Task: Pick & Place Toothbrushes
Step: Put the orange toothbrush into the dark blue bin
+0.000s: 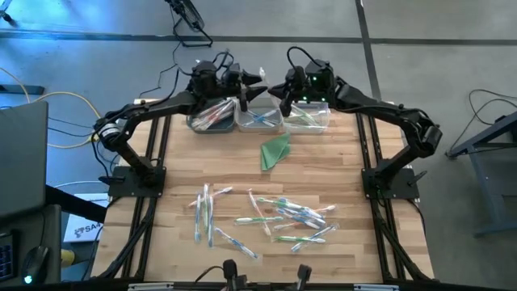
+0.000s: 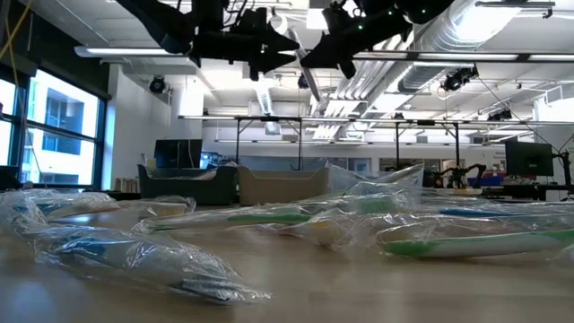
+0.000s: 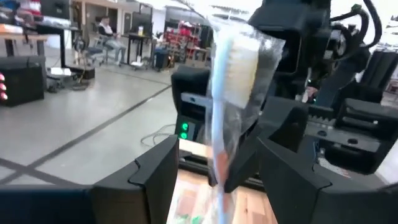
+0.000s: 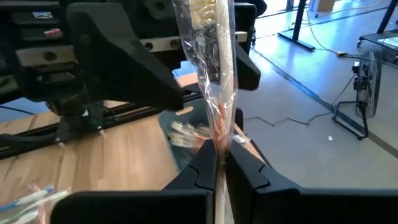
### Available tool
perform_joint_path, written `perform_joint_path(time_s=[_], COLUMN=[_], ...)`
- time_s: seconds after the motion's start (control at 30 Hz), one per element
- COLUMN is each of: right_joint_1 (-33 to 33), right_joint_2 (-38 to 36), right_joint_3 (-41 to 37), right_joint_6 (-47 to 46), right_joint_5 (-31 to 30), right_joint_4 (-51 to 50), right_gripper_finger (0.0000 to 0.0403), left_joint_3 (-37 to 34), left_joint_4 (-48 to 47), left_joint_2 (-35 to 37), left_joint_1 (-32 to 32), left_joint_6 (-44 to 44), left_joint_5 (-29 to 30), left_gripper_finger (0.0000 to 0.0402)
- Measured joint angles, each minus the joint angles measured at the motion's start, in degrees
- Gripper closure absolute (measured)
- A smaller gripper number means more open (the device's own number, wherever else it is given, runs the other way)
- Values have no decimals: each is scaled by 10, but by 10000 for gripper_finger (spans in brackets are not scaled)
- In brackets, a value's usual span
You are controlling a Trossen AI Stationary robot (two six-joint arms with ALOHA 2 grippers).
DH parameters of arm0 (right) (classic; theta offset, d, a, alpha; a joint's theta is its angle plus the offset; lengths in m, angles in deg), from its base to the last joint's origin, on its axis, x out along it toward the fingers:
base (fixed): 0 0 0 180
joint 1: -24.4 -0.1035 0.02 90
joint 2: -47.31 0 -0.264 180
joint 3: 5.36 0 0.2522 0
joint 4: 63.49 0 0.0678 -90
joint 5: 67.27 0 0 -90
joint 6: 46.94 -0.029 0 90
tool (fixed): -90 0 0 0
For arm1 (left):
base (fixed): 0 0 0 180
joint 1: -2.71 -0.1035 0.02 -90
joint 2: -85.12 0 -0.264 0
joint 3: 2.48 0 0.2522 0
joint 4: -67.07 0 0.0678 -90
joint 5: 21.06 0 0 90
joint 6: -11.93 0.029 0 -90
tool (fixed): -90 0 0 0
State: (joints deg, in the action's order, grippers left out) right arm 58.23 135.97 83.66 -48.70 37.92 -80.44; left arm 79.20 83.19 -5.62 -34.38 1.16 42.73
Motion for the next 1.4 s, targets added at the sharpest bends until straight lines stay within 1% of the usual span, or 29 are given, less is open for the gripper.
perform_joint_path(time_s=[0.2, 0.43, 0.53, 0.83, 1.0, 1.1, 1.27, 1.4], right_joint_1=[-5, -9, -9, -12, -12, -12, -12, -12], right_joint_2=[0, 0, 0, 0, 0, 0, 0, 0], right_joint_3=[0, 0, 0, 0, 0, 0, 0, 0], right_joint_6=[1, -1, -2, -2, -1, -1, 0, 1], right_joint_5=[19, 18, 17, 15, 15, 15, 15, 18], right_joint_4=[0, -2, -3, -6, -10, -10, -10, -10], right_gripper_finger=[396, 396, 396, 396, 396, 396, 396, 390], left_joint_3=[0, 0, 0, 0, 0, 0, 0, 0], left_joint_4=[6, 6, 7, 6, 4, 4, 4, 4], left_joint_2=[-3, -3, -3, -3, -3, -3, -3, -3], left_joint_1=[12, 15, 15, 15, 15, 15, 15, 15], left_joint_6=[1, 0, -3, -15, -17, -17, -17, -17], left_joint_5=[1, 2, 2, 4, 4, 4, 4, 3], left_gripper_finger=[194, 200, 225, 339, 382, 392, 382, 389])
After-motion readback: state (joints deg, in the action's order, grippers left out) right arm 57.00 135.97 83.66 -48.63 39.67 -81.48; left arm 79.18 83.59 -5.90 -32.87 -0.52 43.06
